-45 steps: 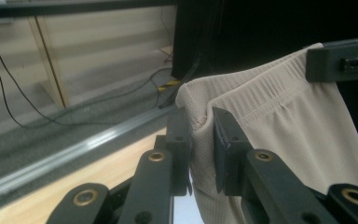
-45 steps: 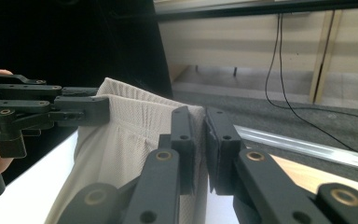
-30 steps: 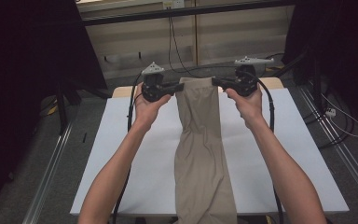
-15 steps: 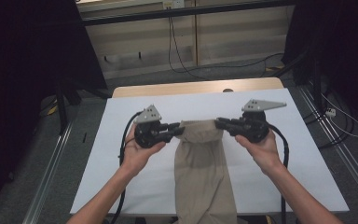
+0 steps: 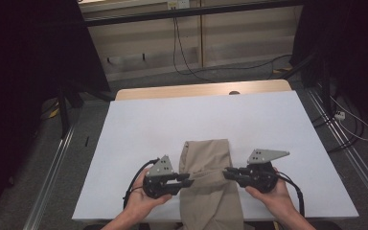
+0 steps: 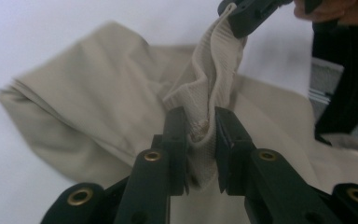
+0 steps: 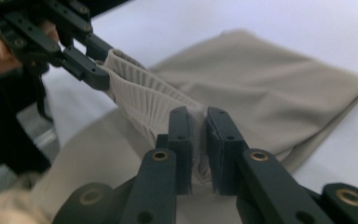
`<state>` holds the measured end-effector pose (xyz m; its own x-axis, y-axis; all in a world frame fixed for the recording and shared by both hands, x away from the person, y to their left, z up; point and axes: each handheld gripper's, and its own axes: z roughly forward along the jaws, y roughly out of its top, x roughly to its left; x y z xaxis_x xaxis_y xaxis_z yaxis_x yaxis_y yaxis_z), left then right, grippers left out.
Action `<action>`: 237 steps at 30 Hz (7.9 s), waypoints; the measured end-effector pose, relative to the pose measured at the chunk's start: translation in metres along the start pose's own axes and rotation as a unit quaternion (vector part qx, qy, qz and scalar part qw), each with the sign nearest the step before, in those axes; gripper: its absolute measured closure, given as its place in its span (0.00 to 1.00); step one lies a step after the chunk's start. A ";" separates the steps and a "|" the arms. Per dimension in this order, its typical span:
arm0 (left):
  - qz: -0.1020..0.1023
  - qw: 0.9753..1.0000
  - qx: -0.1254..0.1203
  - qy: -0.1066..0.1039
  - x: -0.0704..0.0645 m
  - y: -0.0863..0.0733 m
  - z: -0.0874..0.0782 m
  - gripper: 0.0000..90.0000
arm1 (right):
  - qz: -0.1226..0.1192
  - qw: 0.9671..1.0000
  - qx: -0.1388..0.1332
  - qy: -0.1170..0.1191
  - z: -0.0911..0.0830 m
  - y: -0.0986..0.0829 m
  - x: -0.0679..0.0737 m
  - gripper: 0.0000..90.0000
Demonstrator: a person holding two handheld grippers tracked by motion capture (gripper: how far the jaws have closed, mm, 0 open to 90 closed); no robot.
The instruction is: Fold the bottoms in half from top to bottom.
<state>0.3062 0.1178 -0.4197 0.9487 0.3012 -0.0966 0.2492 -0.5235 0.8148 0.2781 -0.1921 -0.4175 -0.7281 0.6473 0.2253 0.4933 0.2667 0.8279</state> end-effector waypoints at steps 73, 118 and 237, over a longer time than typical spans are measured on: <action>-0.143 0.985 0.004 0.095 0.126 0.009 0.051 0.38 | -0.003 0.991 0.088 -0.098 0.086 0.031 -0.102 0.74; -0.183 0.964 -0.112 0.156 0.202 0.112 0.039 0.87 | 0.073 0.982 -0.073 -0.158 0.060 0.159 -0.142 0.96; -0.084 0.994 0.061 -0.039 0.011 0.001 0.064 0.99 | -0.068 0.992 0.104 0.013 0.033 -0.022 -0.002 0.82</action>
<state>0.3295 0.0701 -0.4563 0.9030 0.3319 -0.2730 0.4221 -0.5656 0.7085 0.2847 -0.1754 -0.4530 -0.8052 0.5777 0.1338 0.4751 0.4935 0.7285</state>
